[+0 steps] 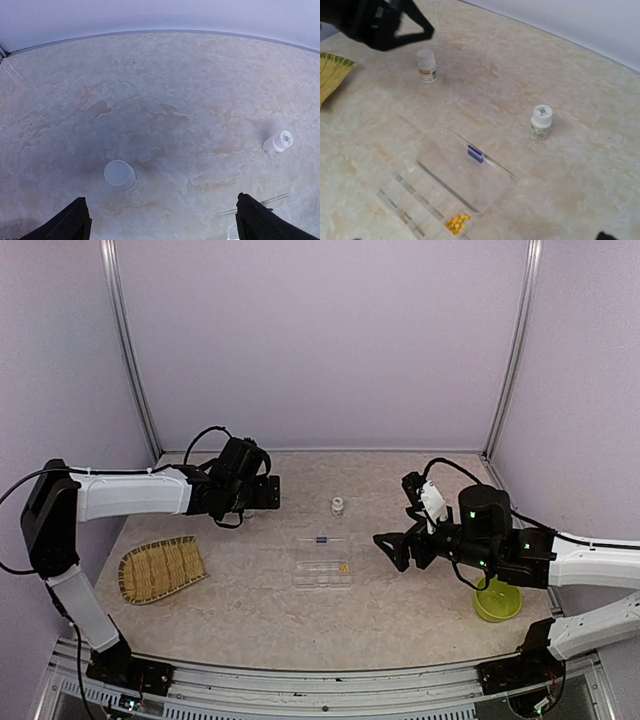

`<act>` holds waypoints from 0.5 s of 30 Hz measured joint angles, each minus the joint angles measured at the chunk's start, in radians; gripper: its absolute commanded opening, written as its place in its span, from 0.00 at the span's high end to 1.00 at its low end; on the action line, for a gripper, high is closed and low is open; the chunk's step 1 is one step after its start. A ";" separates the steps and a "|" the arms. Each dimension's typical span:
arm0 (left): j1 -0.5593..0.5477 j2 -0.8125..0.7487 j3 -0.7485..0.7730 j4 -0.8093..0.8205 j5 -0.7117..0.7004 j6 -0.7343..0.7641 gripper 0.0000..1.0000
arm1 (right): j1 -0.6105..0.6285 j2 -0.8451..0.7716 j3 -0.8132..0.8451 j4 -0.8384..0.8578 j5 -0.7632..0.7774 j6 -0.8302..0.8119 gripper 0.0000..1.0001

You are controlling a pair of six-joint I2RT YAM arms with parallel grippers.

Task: Sort the pills into containers
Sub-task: Move the pill container to the center of the board, then pick up the pill bottle from the center of the board.

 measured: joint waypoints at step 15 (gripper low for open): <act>0.166 0.236 0.085 -0.013 0.060 0.101 0.37 | 0.000 -0.006 0.000 -0.001 -0.017 0.003 0.00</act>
